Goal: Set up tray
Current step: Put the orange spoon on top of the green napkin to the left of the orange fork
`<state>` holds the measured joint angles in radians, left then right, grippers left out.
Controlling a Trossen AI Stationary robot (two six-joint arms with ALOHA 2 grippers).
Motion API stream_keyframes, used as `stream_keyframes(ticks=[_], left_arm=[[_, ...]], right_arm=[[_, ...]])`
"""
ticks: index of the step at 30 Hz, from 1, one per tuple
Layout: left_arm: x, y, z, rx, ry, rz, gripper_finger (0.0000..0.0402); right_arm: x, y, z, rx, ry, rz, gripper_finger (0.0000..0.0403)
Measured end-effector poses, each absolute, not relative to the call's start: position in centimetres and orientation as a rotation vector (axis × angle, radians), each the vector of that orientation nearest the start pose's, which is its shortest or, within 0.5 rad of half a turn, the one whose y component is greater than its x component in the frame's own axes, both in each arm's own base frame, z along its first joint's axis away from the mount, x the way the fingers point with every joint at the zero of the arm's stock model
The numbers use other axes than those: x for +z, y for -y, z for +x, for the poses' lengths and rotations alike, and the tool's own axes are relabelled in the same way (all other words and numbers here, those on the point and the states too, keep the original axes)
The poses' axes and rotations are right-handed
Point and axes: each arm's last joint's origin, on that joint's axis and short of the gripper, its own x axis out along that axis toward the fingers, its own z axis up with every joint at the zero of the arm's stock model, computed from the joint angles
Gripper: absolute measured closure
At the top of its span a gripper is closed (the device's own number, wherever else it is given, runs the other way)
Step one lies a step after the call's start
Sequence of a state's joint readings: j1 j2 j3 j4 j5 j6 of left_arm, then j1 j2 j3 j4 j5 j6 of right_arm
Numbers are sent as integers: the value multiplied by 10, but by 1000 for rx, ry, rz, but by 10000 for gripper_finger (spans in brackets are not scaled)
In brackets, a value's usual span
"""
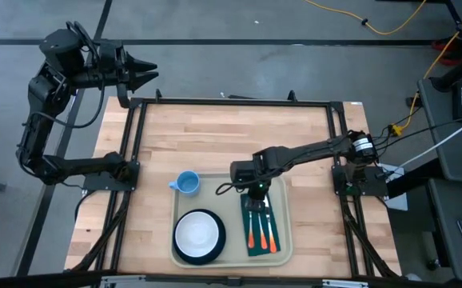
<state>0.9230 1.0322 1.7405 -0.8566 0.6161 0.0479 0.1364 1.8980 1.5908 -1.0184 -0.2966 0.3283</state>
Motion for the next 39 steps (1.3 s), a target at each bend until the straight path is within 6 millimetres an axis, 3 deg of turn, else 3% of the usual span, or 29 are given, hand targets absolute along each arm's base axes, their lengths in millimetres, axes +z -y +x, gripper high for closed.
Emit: stream_keyframes(ticks=[9,16,31,39], left_arm=[[521,-87,87,304,-114,-66,295],[521,-87,87,304,-119,-71,295],[521,-87,87,304,-119,-71,295],[521,-87,87,305,-119,-70,295]], right_arm=[[278,-45,375,170,-1385,372,397],[281,-47,372,245,-1420,404,397],[244,-47,372,253,-1423,433,397],[234,-48,373,276,-1402,440,397]])
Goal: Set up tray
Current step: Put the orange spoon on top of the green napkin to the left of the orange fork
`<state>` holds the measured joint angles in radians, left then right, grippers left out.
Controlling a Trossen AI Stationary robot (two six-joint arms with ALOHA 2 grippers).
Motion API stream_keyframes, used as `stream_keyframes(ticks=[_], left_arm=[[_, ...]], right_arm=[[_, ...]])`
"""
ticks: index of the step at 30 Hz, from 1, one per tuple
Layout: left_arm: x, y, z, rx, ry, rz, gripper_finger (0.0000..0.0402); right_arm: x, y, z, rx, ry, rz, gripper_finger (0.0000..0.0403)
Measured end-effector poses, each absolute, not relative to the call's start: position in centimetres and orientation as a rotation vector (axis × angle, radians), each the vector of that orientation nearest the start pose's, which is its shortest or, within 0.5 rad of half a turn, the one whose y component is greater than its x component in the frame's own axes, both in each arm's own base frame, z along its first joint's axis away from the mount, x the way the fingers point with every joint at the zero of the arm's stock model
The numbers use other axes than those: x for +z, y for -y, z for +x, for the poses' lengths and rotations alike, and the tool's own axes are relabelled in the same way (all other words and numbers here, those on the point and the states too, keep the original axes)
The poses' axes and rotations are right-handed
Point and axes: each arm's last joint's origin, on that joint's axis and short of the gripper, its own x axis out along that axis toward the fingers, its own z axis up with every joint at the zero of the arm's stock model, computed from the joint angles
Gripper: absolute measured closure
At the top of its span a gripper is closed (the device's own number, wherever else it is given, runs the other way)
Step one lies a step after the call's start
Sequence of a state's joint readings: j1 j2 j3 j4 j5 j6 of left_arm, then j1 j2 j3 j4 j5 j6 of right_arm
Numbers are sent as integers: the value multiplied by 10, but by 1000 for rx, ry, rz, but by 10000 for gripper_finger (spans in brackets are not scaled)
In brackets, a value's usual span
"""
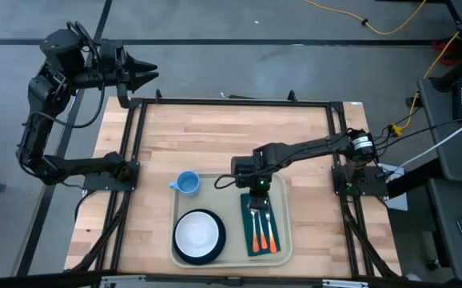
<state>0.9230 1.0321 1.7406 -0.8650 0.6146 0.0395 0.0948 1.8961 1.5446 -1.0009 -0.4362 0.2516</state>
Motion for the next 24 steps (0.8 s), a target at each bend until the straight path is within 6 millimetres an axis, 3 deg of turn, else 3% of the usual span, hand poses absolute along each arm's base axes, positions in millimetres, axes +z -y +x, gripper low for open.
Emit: stream_keyframes(ticks=[8,24], left_arm=[[521,-87,87,308,-119,-70,295],[519,-93,91,310,-128,-78,295]], right_arm=[[216,-47,369,281,-1412,435,397],[212,-48,373,299,-1361,426,397]])
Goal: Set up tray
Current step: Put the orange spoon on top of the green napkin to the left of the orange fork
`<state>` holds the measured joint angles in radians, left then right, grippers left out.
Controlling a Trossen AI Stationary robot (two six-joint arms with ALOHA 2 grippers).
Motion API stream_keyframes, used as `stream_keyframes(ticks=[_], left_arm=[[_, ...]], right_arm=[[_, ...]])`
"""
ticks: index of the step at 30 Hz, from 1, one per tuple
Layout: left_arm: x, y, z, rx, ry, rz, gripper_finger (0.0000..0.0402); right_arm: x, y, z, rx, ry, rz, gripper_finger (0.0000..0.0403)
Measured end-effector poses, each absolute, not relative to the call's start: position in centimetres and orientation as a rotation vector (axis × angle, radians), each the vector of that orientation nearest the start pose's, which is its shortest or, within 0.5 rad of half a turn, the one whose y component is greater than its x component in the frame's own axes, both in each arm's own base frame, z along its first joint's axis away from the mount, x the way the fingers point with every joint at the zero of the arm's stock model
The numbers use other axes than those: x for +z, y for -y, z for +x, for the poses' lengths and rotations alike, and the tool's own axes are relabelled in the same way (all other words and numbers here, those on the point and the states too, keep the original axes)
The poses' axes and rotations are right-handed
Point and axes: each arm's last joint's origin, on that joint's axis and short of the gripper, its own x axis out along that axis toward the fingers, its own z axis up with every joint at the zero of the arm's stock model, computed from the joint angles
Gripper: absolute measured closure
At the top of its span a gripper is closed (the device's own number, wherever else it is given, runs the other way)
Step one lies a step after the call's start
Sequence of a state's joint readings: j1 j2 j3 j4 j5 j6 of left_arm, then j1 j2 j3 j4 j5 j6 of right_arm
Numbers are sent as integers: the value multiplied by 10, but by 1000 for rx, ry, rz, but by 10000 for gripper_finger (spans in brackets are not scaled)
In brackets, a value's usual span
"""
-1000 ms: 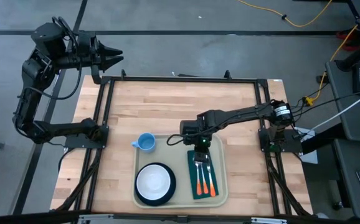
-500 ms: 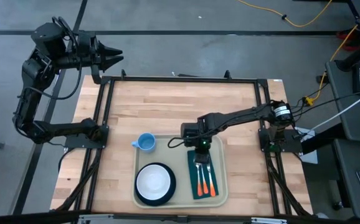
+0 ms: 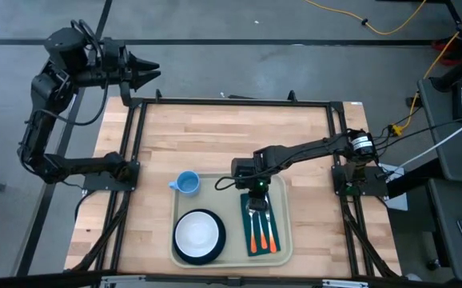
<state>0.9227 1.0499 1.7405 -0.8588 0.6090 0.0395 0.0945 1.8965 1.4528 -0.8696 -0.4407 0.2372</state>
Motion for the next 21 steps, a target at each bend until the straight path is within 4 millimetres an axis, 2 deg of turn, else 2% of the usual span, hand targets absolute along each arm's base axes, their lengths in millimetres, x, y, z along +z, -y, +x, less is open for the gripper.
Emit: stream_keyframes(ticks=[8,15,21], left_arm=[[519,-94,92,311,-128,-78,295],[519,-94,92,310,-127,-78,295],[519,-94,92,310,-127,-77,295]], right_arm=[[212,-48,372,300,-1363,424,397],[212,-48,372,295,-1364,420,380],[212,-48,372,296,-1363,421,386]])
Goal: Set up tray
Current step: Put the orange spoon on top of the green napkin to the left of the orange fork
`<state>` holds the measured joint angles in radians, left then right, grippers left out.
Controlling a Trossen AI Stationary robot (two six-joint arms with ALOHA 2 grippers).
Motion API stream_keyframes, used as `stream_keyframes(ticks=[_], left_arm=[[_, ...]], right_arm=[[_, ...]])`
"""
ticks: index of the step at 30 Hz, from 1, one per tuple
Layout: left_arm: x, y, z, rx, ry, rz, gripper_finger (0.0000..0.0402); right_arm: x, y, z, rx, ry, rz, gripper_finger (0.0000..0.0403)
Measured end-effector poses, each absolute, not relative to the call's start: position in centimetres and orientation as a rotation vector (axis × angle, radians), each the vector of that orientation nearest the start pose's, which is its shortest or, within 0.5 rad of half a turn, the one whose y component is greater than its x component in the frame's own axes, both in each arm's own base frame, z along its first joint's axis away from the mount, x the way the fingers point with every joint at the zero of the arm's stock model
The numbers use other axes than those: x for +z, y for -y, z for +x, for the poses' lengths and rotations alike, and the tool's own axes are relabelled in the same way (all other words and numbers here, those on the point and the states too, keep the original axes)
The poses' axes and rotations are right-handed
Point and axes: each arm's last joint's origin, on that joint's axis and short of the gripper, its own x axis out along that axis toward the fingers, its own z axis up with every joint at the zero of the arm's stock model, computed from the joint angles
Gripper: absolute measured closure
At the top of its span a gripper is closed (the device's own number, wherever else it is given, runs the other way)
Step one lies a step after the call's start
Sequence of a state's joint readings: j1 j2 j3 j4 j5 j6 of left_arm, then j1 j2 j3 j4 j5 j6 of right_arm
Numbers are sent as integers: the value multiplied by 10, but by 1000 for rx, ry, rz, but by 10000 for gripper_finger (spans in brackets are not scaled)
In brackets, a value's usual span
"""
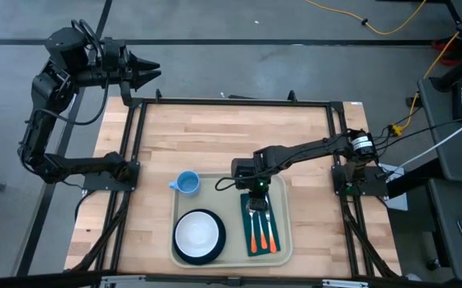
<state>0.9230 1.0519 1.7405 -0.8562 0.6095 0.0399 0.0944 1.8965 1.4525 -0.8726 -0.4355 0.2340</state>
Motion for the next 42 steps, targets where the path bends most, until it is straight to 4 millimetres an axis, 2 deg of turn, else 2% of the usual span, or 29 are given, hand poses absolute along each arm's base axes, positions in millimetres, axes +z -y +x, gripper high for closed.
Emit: stream_keyframes(ticks=[7,15,31,42], left_arm=[[520,-94,92,310,-127,-77,295],[521,-94,92,310,-113,-64,295],[522,-94,92,310,-105,-59,295],[523,-94,92,310,-98,-51,295]], right_arm=[[211,-47,372,292,-1362,414,382],[198,-47,378,315,-1376,413,394],[197,-30,380,277,-1361,423,387],[177,-28,373,234,-1381,414,390]])
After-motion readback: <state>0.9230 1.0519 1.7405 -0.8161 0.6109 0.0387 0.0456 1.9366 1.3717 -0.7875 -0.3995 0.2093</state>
